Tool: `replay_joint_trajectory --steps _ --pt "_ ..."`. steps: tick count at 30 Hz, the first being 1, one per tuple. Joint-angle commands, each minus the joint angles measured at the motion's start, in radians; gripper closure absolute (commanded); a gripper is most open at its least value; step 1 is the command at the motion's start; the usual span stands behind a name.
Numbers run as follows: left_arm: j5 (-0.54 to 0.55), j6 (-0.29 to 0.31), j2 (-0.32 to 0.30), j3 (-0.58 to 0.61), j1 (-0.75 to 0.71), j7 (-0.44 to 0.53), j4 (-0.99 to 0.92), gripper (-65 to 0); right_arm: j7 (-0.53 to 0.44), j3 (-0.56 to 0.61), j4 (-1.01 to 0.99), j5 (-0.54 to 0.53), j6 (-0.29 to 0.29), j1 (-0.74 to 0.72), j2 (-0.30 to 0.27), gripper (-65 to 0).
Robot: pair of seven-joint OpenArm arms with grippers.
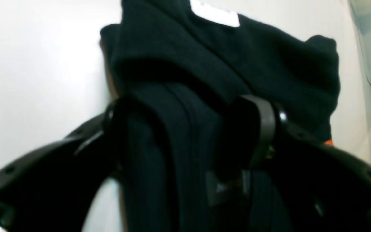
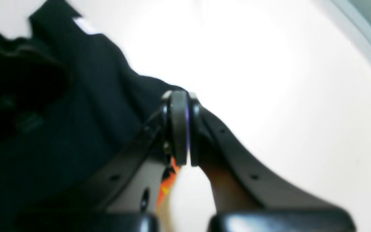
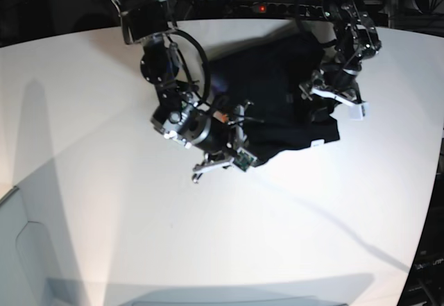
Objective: Fold the T-shirt properly
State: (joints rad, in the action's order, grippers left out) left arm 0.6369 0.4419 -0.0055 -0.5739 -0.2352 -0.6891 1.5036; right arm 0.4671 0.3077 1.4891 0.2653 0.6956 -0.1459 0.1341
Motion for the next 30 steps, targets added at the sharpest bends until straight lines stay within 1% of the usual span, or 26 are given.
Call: replay_joint_trajectory --steps 1,5,8,10,13,16,19,22,24,26,28,30 --pt "-0.027 -0.019 -0.003 -0.001 -0.011 -0.039 0.002 -44.8 -0.02 0.002 -0.014 -0.011 0.003 -0.027 0.011 0.0" --pt "-0.027 -0.019 -0.003 -0.001 -0.013 -0.04 0.002 -44.8 -0.032 0.002 -0.141 -0.011 0.003 -0.048 0.011 0.0" --pt "-0.027 -0.019 -0.003 0.002 -0.01 -0.042 0.002 -44.9 -0.081 -0.002 -0.204 -0.011 0.003 -0.064 0.011 0.0" --pt "-0.029 -0.019 -0.008 0.022 -0.013 -0.039 0.001 -44.9 -0.106 -0.035 -0.209 -0.011 0.003 -0.064 0.012 0.0" --pt "-0.029 -0.019 -0.035 0.065 -0.013 -0.036 0.001 -44.9 -0.13 -0.114 -0.163 -0.03 0.003 -0.06 0.014 0.0" --pt "-0.029 -0.015 -0.069 0.133 -0.005 -0.034 -0.016 -44.9 -0.11 -0.216 -0.069 -0.079 0.003 -0.05 0.011 0.0" --pt "-0.029 -0.018 -0.104 0.223 0.027 -0.033 -0.065 -44.8 -0.087 -0.315 0.023 -0.087 0.003 -0.036 0.003 0.0" --pt "-0.029 -0.019 -0.113 0.297 0.067 -0.033 -0.131 -44.8 -0.081 -0.381 0.091 -0.088 0.003 -0.011 -0.035 0.0" --pt "-0.029 -0.016 -0.121 0.341 0.106 -0.031 -0.169 -44.4 -0.081 -0.405 0.126 -0.088 0.003 0.006 -0.072 0.0" --pt "-0.029 -0.015 -0.133 0.407 0.155 -0.031 -0.211 -39.6 -0.081 -0.431 0.158 -0.088 0.003 0.029 -0.107 0.0" --pt "-0.029 -0.016 -0.136 0.472 0.211 -0.031 -0.248 -31.0 -0.081 -0.462 0.178 -0.088 0.003 0.044 -0.13 0.0" --pt "-0.029 -0.019 -0.136 0.524 0.265 -0.031 -0.281 -19.4 -0.081 -0.499 0.198 -0.088 0.003 0.062 -0.146 0.0"
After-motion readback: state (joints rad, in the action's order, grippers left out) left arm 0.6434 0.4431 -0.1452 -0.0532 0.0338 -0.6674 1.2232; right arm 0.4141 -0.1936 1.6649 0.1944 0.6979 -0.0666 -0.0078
